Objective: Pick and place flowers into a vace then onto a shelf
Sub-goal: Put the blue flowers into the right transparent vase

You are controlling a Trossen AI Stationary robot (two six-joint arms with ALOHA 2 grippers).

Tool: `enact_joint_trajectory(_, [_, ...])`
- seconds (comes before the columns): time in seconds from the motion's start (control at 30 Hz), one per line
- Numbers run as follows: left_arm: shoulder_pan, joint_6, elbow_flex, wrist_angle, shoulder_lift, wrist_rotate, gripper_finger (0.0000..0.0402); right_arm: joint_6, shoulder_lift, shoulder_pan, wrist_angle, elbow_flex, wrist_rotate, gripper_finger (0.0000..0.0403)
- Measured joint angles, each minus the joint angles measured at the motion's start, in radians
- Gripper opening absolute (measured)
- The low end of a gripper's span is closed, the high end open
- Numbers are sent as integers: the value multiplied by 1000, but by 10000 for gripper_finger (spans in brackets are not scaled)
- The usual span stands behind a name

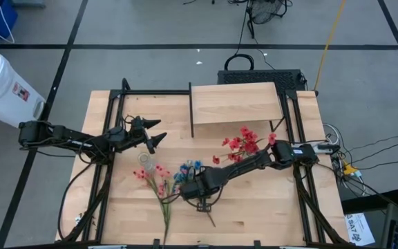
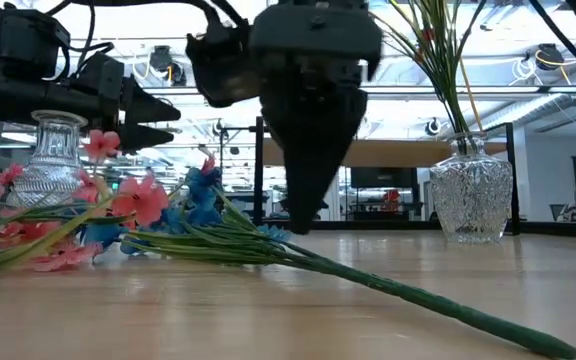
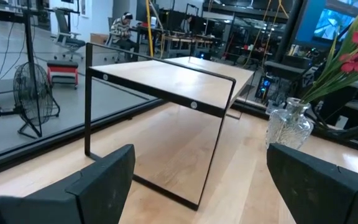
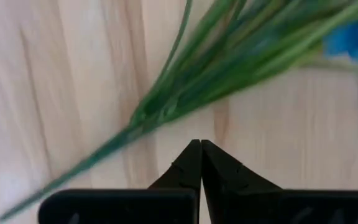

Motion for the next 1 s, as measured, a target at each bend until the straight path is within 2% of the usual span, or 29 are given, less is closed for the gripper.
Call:
enact_joint_trajectory(0.17, [0, 0, 0, 0, 0, 0, 365, -74, -31, -14, 148, 0, 52, 0])
enact_joint_trajectory(0.27, [0, 0, 0, -1, 0, 0, 365, -126, -54, -42, 246, 4, -2, 0])
enact_joint_trajectory(0.37, [0, 0, 0, 0, 0, 0, 365, -69, -73, -76, 264, 2, -13, 0])
enact_joint_trajectory(0.5, [0, 0, 0, 0, 0, 0, 365, 33, -80, -110, 294, -5, -197, 0])
enact_joint_trajectory(0.63, [0, 0, 0, 0, 0, 0, 365, 73, -59, -114, 298, -68, -250, 0])
enact_joint_trajectory(0.87, [0, 0, 0, 0, 0, 0, 365, 177, -66, -114, 317, -273, -367, 0])
enact_joint_trajectory(0.93, [0, 0, 0, 0, 0, 0, 365, 211, -67, -98, 298, -313, -372, 0])
enact_joint_trajectory(1.0, [0, 0, 0, 0, 0, 0, 365, 225, -72, -77, 252, -323, -329, 0])
